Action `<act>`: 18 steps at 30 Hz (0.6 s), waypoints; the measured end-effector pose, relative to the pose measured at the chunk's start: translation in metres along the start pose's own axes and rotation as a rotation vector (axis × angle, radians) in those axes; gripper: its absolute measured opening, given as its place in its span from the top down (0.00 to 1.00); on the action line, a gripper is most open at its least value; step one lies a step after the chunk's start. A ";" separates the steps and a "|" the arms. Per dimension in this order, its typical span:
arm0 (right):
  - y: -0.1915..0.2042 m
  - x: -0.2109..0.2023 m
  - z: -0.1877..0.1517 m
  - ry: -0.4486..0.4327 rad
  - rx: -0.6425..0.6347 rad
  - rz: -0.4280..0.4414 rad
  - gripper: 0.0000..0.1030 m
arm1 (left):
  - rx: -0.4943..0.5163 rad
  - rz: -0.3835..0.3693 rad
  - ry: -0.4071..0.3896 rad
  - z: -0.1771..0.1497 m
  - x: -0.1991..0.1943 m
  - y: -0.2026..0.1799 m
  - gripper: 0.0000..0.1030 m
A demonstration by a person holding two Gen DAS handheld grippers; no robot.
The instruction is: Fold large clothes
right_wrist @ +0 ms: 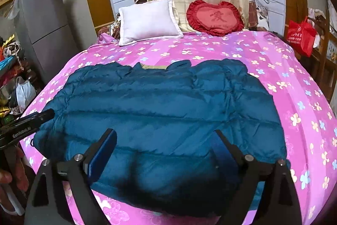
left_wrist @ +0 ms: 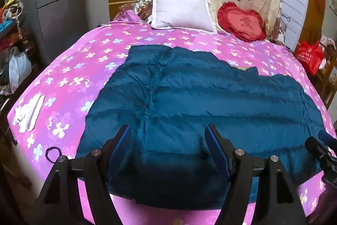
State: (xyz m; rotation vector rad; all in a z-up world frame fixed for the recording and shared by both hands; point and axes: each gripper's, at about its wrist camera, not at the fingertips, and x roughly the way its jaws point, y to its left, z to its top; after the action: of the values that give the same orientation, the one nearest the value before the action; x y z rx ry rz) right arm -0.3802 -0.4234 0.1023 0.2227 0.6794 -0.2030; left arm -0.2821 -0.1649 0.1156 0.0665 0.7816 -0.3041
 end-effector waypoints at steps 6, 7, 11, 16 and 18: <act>0.013 0.007 -0.009 0.008 -0.014 -0.017 0.08 | 0.029 0.005 -0.023 -0.005 -0.004 -0.010 0.50; 0.013 0.007 -0.010 0.008 -0.012 -0.020 0.08 | 0.033 0.004 -0.023 -0.006 -0.004 -0.012 0.50; 0.019 0.011 -0.013 0.011 -0.021 -0.040 0.07 | 0.049 0.011 -0.025 -0.009 -0.002 -0.017 0.50; 0.025 0.011 -0.010 0.001 -0.032 -0.064 0.06 | 0.051 0.014 -0.026 -0.010 -0.001 -0.021 0.50; 0.026 0.011 -0.009 -0.002 -0.022 -0.064 0.05 | 0.051 0.018 -0.029 -0.010 -0.001 -0.021 0.50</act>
State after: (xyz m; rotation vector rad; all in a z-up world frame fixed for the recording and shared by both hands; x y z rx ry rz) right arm -0.3703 -0.3978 0.0918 0.1800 0.6870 -0.2574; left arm -0.2961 -0.1827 0.1100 0.1173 0.7442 -0.3072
